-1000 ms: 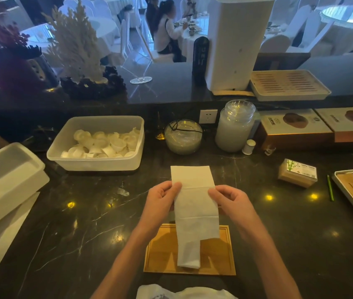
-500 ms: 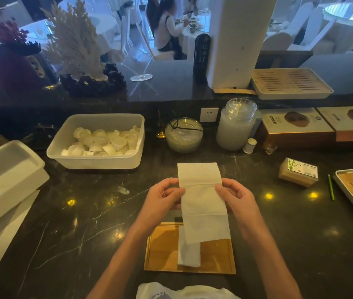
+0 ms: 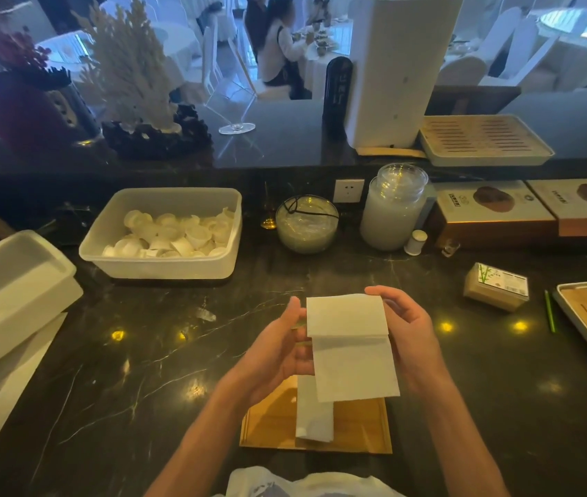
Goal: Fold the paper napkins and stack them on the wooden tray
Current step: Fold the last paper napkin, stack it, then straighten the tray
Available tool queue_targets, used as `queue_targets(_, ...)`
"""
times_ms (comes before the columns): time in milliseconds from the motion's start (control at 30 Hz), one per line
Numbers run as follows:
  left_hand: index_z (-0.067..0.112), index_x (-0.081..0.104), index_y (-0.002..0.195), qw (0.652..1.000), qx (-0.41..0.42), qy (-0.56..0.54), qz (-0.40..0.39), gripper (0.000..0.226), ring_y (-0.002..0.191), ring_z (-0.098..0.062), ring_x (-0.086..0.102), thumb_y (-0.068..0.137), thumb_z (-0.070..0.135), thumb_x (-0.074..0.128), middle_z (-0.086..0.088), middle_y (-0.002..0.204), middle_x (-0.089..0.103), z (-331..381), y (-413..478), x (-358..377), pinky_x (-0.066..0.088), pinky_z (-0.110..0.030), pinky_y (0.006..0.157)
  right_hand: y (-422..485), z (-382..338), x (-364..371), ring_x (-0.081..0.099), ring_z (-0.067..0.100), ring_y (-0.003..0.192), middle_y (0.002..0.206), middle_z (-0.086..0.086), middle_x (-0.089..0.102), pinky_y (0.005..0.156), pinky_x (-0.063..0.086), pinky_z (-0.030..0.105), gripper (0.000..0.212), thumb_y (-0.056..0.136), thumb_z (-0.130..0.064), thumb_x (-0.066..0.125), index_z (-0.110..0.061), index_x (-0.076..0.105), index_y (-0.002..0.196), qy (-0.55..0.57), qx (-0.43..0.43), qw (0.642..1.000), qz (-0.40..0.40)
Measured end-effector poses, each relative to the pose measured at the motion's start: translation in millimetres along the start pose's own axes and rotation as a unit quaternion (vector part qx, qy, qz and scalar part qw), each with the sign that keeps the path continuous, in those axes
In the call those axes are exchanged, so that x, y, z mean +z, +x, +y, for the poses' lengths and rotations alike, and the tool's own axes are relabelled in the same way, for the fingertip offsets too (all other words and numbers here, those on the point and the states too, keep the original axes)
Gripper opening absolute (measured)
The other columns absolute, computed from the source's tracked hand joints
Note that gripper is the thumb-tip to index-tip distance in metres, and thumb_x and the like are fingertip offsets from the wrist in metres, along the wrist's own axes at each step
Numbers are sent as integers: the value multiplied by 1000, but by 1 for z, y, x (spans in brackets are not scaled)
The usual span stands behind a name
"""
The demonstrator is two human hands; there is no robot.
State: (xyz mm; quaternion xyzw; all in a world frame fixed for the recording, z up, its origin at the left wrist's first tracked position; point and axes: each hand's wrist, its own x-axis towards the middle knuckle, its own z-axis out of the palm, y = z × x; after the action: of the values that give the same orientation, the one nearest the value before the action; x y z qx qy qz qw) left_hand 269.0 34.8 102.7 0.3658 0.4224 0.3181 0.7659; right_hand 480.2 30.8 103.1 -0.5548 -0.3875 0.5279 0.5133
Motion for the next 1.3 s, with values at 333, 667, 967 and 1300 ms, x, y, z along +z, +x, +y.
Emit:
queue_targets(333, 25, 56, 131, 993, 57, 99, 30, 35, 111, -18, 73, 97, 27, 65, 4, 120, 75, 5, -3, -2, 64, -36, 84, -1, 0, -1, 71, 7, 101, 109, -12, 75, 74, 60, 27, 29, 98, -53, 46, -48, 67, 116, -45, 12, 998, -41)
queue_targets(667, 36, 67, 112, 989, 93, 99, 61, 25, 107, -18, 75, 92, 22, 72, 5, 114, 76, 2, -3, -9, 64, -30, 76, -7, 8, -11, 74, 19, 104, 113, -6, 75, 84, 62, 48, 59, 76, -47, 76, -31, 57, 129, -57, 86, 985, -138)
queue_targets(967, 39, 73, 105, 983, 111, 108, 97, 27, 104, -16, 75, 90, 17, 76, 9, 109, 77, 3, -2, -10, 64, -30, 76, -7, 5, -11, 75, 18, 102, 110, -3, 77, 83, 63, 40, 41, 86, -15, 75, -28, 62, 123, -36, 59, 991, -116)
queue_targets(1300, 21, 81, 77, 985, 99, 115, 76, 31, 112, -6, 67, 95, 3, 64, 17, 114, 74, 4, 0, -9, 62, -28, 79, -7, 14, -3, 66, 19, 112, 107, -11, 75, 81, 63, 36, 36, 96, -2, 60, -25, 76, 73, -37, 30, 997, -67)
